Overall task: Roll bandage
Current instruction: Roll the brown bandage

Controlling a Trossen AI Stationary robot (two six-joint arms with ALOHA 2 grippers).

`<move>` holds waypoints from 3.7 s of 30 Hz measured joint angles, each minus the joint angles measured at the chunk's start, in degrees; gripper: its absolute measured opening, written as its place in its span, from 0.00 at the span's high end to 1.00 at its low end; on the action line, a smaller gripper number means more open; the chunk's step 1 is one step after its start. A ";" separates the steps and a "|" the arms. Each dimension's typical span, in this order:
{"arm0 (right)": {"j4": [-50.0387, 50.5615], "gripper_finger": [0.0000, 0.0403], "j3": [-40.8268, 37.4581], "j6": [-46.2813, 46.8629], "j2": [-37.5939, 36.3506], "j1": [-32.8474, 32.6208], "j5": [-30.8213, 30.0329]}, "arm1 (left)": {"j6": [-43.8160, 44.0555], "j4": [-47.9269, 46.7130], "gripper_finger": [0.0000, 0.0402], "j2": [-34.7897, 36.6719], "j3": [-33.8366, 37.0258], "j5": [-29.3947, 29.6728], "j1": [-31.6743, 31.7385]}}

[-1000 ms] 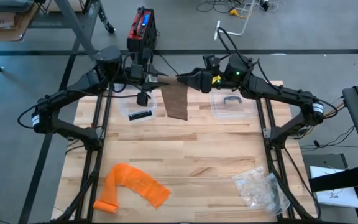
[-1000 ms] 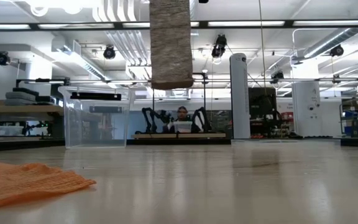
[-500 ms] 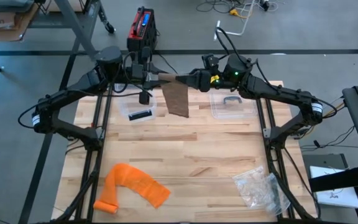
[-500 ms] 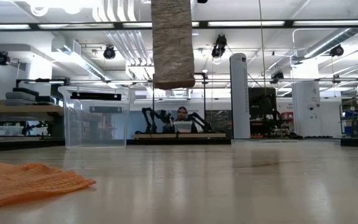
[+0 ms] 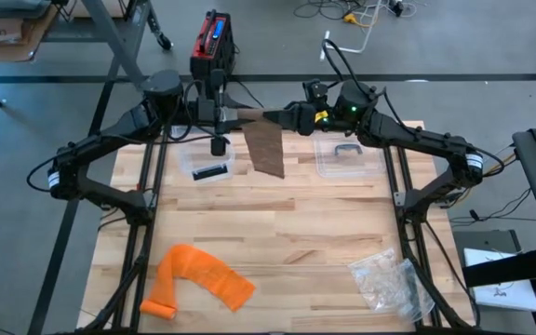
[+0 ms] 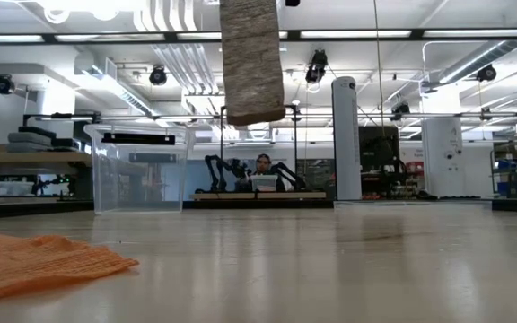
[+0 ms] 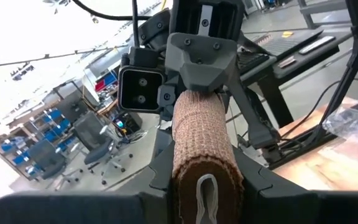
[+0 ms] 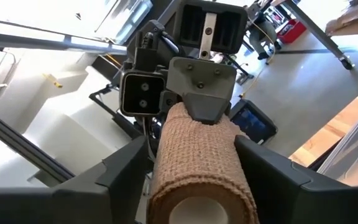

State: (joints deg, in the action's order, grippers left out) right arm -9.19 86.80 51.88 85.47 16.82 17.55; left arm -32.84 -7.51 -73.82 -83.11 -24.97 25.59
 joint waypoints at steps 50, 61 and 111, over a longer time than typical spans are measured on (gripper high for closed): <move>1.99 0.69 -0.07 -9.61 -0.08 -0.02 0.09 | 18.07 -8.86 0.42 0.92 -1.65 4.48 0.01; 3.25 0.70 -0.07 -20.57 -0.28 0.13 2.26 | 31.52 -17.36 0.30 1.31 -4.97 0.54 0.01; 12.53 0.65 0.04 -32.29 -0.32 0.33 1.93 | 29.39 -15.63 0.81 -4.26 -5.24 -7.19 -0.03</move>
State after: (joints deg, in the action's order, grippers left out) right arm 3.34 86.85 19.59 85.15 17.15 19.48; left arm -3.45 -23.14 -78.08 -88.34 -32.16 25.56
